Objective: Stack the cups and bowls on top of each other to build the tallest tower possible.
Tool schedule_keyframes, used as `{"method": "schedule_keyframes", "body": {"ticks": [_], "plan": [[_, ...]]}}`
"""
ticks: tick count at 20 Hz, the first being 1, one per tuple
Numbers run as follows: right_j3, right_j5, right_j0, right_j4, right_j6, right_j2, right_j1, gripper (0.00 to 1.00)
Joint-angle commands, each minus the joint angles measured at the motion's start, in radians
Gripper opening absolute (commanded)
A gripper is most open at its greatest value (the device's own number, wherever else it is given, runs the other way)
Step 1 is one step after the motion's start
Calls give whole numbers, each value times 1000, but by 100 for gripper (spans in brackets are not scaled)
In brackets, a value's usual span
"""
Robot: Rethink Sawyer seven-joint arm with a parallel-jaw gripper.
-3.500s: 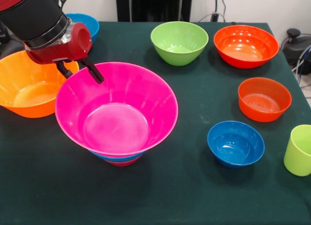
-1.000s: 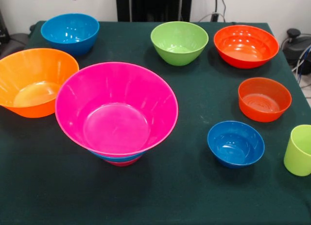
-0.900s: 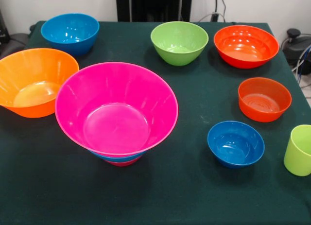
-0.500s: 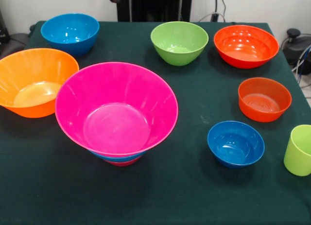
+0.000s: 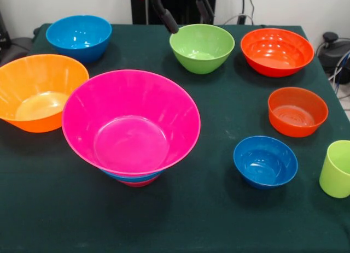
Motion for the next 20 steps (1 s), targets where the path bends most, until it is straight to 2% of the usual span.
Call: {"method": "schedule_keyframes", "body": {"ticks": [1, 14, 16, 18, 20], "plan": [[53, -95, 47, -24, 153, -130, 87, 100], [43, -204, 102, 9, 168, -182, 126, 100], [59, -249, 102, 21, 172, -176, 133, 100], [89, -361, 88, 55, 176, -135, 165, 100], [92, -405, 103, 59, 190, -138, 183, 100]]}}
